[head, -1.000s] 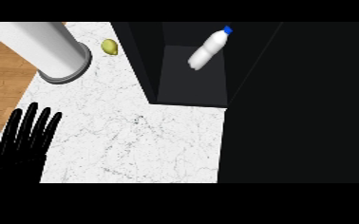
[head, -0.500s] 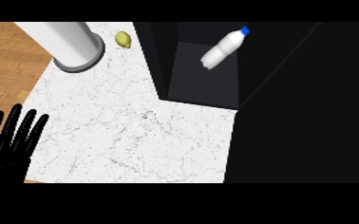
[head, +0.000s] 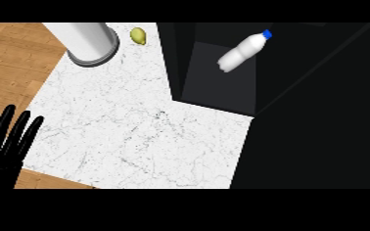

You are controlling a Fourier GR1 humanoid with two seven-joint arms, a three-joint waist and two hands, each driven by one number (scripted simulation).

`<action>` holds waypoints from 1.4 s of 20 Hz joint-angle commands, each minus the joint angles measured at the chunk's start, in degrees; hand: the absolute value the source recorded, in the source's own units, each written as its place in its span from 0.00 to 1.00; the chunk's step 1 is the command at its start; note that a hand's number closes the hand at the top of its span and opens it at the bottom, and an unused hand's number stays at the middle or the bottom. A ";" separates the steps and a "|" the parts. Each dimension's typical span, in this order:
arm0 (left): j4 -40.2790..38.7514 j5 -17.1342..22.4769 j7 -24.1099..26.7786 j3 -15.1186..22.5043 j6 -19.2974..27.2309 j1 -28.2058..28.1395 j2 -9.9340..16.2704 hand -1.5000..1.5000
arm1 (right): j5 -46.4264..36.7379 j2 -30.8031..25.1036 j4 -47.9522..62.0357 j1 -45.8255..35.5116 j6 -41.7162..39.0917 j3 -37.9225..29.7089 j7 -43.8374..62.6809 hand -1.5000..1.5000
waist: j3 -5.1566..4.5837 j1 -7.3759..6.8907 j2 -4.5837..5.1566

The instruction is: Pick up the bottled water, place it into the cabinet and close the cabinet

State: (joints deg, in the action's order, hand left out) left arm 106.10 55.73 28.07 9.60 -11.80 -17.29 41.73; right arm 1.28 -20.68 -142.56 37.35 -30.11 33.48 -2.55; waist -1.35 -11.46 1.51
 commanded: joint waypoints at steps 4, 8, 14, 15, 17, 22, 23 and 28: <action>-0.29 0.66 -1.01 -0.96 -1.77 0.89 1.78 0.00 | -3.22 -4.28 -2.27 -10.18 -6.03 5.86 6.00 0.00 | -0.36 -3.39 0.30; -0.93 0.89 -1.47 -1.23 -2.24 0.87 2.31 0.00 | -1.87 -3.83 -1.63 -13.50 -5.36 6.45 7.26 1.00 | -0.32 -2.57 0.13; -1.37 2.08 -1.69 -2.38 -3.13 1.01 2.97 0.00 | -1.61 -4.19 -0.14 -18.15 -5.19 5.98 10.36 1.00 | -0.40 -2.43 0.04; -1.33 2.37 -2.07 -2.22 -3.48 1.16 3.16 0.00 | -1.36 -4.10 0.16 -18.87 -5.20 5.94 10.54 1.00 | -0.43 -2.29 0.18; -1.89 2.19 -1.96 -2.38 -3.49 0.78 3.20 0.00 | -1.06 -3.66 0.21 -20.22 -4.83 5.85 11.13 1.00 | -0.45 -2.20 0.09; -2.23 2.78 -1.76 -3.17 -3.96 1.52 3.29 0.00 | 1.05 -1.47 1.84 -21.27 -3.28 5.57 11.43 1.00 | -0.41 -1.83 0.78; -2.43 2.96 -1.85 -3.05 -4.37 1.03 3.35 0.00 | 1.76 -1.52 1.12 -20.76 -3.22 5.63 11.70 1.00 | -0.53 -1.93 0.75; -2.34 3.26 -1.62 -3.89 -5.09 1.99 3.73 0.00 | 5.39 -0.97 4.01 -20.13 -4.38 6.93 11.09 1.00 | -0.29 -3.76 2.23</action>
State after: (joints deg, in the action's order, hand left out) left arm 103.80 58.74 26.41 6.21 -16.32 -15.80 45.13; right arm 3.04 -24.84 -141.50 18.26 -35.38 33.04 4.37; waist -2.01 -14.12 2.48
